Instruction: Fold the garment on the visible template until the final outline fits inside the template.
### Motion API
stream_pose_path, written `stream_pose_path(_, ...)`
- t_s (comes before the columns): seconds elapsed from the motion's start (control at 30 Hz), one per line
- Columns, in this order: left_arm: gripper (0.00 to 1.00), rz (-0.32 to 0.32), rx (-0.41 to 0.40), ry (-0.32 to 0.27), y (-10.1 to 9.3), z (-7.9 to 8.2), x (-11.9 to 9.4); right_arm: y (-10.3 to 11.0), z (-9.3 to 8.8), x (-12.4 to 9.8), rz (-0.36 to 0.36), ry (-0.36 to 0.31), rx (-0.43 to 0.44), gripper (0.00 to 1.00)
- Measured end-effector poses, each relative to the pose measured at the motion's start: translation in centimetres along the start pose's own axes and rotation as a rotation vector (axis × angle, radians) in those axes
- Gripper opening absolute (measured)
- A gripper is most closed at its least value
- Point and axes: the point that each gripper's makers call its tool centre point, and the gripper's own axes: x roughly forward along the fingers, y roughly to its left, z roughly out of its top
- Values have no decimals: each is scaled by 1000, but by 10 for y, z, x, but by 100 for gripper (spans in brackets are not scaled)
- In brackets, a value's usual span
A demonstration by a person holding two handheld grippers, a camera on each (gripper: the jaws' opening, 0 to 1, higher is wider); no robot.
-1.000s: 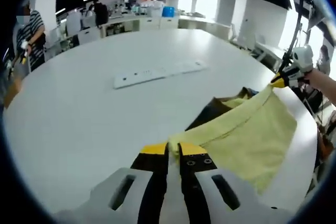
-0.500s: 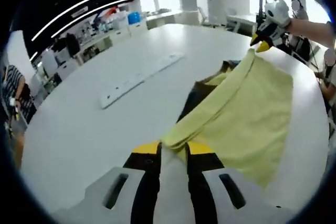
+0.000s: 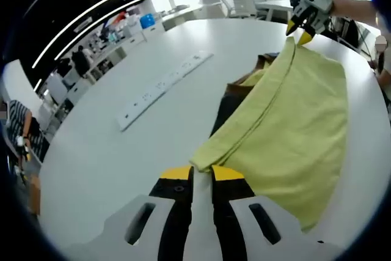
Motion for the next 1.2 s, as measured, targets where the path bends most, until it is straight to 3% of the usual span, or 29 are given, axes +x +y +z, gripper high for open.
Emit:
stream_pose_path(0.07,1,-5,4,4,-1,-1,0,-2,-3,2,-7,17,-49,16)
stream_pose_path(0.23,0,2,29,11,-1,-1,2,-4,2,3,-7,-1,-63,4)
stream_pose_path(0.43,0,4,51,14,-2,1,4,-1,-1,6,15,18,-95,7)
stream_pose_path(0.83,0,3,87,37,-4,-2,8,4,-11,16,38,77,-150,0)
stream_pose_path(1.03,0,1,81,37,-3,-3,8,5,-10,15,35,73,-155,0)
stream_pose_path(1.2,0,10,56,20,3,-1,4,-3,-3,8,16,30,-120,0)
